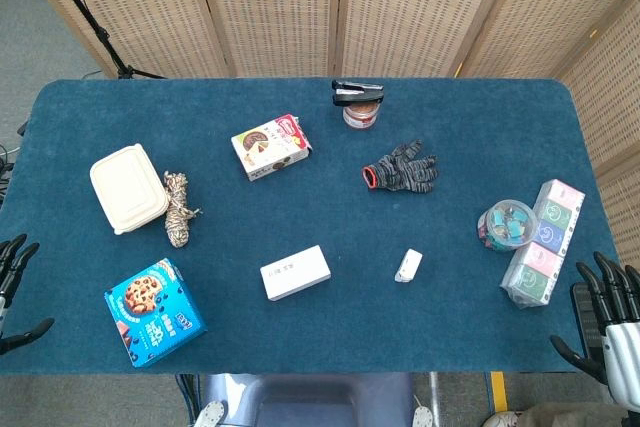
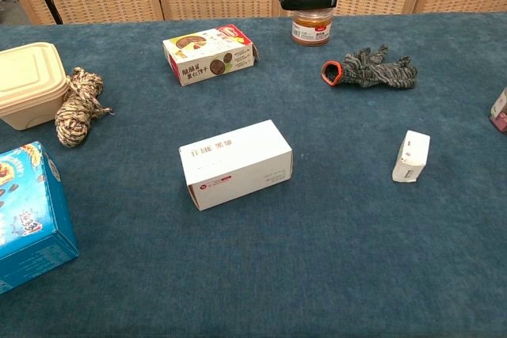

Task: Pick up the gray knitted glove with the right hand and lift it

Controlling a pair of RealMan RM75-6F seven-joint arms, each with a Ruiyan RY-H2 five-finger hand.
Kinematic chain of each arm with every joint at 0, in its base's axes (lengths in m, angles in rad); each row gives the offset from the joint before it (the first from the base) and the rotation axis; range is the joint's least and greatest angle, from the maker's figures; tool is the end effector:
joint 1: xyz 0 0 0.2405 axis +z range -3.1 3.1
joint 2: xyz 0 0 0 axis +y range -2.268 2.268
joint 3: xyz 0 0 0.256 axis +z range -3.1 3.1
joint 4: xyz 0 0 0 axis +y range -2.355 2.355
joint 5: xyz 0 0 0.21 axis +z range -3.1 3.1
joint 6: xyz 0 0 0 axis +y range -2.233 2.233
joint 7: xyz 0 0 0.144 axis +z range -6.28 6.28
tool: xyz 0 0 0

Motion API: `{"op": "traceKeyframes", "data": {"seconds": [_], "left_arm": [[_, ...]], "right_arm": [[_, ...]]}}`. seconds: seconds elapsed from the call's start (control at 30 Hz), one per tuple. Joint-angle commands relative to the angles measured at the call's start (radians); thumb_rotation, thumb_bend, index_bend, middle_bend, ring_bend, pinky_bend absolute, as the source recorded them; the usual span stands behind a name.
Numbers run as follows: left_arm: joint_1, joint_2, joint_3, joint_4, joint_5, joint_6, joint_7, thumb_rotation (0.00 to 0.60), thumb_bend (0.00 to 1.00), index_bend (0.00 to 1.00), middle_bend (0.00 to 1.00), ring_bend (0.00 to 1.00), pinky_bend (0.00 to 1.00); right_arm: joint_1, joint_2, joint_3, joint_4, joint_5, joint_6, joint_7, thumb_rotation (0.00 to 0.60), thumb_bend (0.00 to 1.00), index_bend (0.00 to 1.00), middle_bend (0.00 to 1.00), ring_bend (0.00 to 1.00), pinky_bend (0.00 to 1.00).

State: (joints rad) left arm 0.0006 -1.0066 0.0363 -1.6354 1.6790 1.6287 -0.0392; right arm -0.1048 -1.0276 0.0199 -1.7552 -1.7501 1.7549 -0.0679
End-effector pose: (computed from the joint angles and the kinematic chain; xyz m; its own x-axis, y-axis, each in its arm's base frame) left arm -0.3021 0.1354 0.1887 0.4389 -0.0169 0.8984 0.8927 -0.1058 -0.4381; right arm -0.2721 -0.1149 0.1944 0.3944 0.1708 0.9029 -0.9088 -0.0733 0.4108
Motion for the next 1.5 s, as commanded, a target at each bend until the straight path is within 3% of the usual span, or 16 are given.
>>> {"op": "traceKeyframes", "data": {"seconds": [0.03, 0.37, 0.8, 1.1, 1.5], "left_arm": [[-0.001, 0.000, 0.000, 0.000, -0.001, -0.003, 0.001, 0.600, 0.00, 0.00, 0.00, 0.00, 0.00], [-0.003, -0.005, 0.000, -0.001, 0.002, -0.006, 0.008, 0.600, 0.00, 0.00, 0.00, 0.00, 0.00], [-0.028, -0.004, -0.008, -0.022, -0.037, -0.069, 0.036, 0.600, 0.00, 0.00, 0.00, 0.00, 0.00], [-0.046, -0.010, -0.028, -0.036, -0.088, -0.108, 0.056, 0.600, 0.00, 0.00, 0.00, 0.00, 0.00], [-0.048, -0.016, -0.045, -0.065, -0.144, -0.122, 0.085, 0.600, 0.00, 0.00, 0.00, 0.00, 0.00]], "right_arm": [[0.002, -0.001, 0.000, 0.000, 0.001, -0.003, -0.002, 0.600, 0.00, 0.00, 0.00, 0.00, 0.00], [0.056, -0.002, 0.024, 0.005, 0.052, -0.092, 0.023, 0.600, 0.00, 0.00, 0.00, 0.00, 0.00], [0.411, 0.009, 0.215, -0.029, 0.306, -0.557, -0.028, 0.600, 0.00, 0.00, 0.00, 0.00, 0.00], [0.688, -0.130, 0.310, 0.194, 0.532, -0.870, -0.049, 0.600, 0.00, 0.00, 0.00, 0.00, 0.00], [0.931, -0.353, 0.303, 0.556, 0.690, -1.130, -0.062, 0.600, 0.00, 0.00, 0.00, 0.00, 0.00]]}}
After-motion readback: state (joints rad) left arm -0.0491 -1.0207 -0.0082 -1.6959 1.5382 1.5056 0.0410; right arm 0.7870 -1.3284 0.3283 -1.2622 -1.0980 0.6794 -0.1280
